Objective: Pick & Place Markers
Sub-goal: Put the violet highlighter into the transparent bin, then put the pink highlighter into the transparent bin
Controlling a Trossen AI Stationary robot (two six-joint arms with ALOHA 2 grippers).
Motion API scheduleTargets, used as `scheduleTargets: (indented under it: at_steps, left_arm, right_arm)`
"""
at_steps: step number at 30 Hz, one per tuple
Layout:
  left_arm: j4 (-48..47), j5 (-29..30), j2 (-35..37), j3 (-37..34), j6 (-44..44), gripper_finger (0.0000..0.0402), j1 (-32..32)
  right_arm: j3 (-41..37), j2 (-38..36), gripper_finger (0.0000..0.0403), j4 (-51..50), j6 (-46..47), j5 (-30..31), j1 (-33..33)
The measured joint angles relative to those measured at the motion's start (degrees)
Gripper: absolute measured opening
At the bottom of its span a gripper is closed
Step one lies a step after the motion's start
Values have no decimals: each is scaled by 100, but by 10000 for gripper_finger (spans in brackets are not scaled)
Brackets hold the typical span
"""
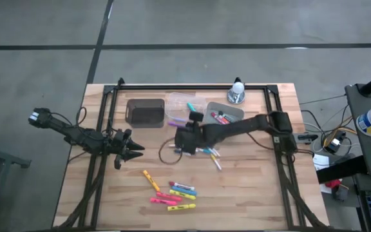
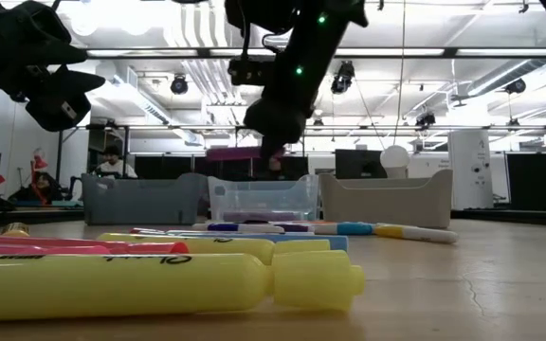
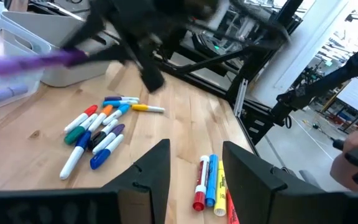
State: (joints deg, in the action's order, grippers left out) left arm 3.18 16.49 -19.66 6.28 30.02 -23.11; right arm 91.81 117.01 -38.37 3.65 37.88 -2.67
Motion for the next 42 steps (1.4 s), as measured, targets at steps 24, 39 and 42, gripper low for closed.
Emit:
scheduleTargets:
  at_steps: [24,39,42]
  left_arm:
    - [138,13,0,1,68,140,0]
    - [144,13,0,1,66,140,1]
    - [144,13,2,0,66,140,0]
  right_arm:
    - [183,-50,68,89,-87,-2270,1927]
    - [174,-50,130,216,-61,-2131,1918]
    - [172,-50,149,223,-73,-2121,1918]
